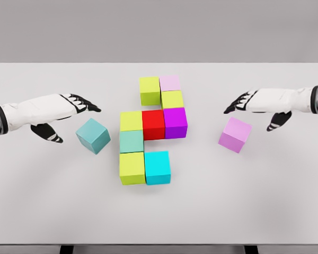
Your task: Assemble the squares on the desktop into the number 2
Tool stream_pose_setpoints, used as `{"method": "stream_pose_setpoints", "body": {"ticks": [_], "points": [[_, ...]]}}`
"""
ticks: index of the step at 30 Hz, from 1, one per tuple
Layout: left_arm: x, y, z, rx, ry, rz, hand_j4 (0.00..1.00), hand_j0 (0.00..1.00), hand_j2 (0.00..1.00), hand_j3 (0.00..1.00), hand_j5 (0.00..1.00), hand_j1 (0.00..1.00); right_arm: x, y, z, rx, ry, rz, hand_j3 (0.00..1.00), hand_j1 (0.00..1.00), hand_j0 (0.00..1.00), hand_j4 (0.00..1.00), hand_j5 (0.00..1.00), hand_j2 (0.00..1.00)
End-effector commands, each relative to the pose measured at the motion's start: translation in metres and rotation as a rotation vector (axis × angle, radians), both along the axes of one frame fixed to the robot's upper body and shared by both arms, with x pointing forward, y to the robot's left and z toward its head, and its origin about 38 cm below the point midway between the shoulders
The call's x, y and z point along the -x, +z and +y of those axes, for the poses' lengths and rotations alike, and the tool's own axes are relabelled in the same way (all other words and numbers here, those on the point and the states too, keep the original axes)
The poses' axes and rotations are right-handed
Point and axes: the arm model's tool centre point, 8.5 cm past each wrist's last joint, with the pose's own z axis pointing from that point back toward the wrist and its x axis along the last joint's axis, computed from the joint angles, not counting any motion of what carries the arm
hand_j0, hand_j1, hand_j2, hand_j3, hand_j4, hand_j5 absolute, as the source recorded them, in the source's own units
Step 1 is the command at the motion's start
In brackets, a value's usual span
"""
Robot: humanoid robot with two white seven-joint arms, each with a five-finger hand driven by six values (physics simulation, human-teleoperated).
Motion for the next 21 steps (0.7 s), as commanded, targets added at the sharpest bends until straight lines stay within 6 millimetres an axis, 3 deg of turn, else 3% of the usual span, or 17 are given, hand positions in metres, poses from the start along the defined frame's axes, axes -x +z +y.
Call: {"method": "stream_pose_setpoints", "body": {"ticks": [1,6,14,21], "points": [[-0.002,-0.002,0.004,-0.02,0.018,-0.004,1.0,1.0,1.0,1.0,1.0,1.0,0.003,-0.003,0.009,0.011,0.031,-0.001,1.0,1.0,1.0,1.0,1.0,1.0],[-0.003,-0.021,-0.014,-0.001,-0.005,0.033,1.0,1.0,1.0,1.0,1.0,1.0,0.006,-0.008,0.012,0.015,0.041,0.009,1.0,1.0,1.0,1.0,1.0,1.0],[-0.009,-0.025,-0.01,-0.005,0.016,0.041,1.0,1.0,1.0,1.0,1.0,1.0,0.014,-0.011,0.029,0.011,0.097,0.017,1.0,1.0,1.0,1.0,1.0,1.0],[-0.015,-0.037,-0.018,-0.012,0.014,0.054,1.0,1.0,1.0,1.0,1.0,1.0,0.015,-0.016,0.028,0.013,0.094,0.029,1.0,1.0,1.0,1.0,1.0,1.0]]}}
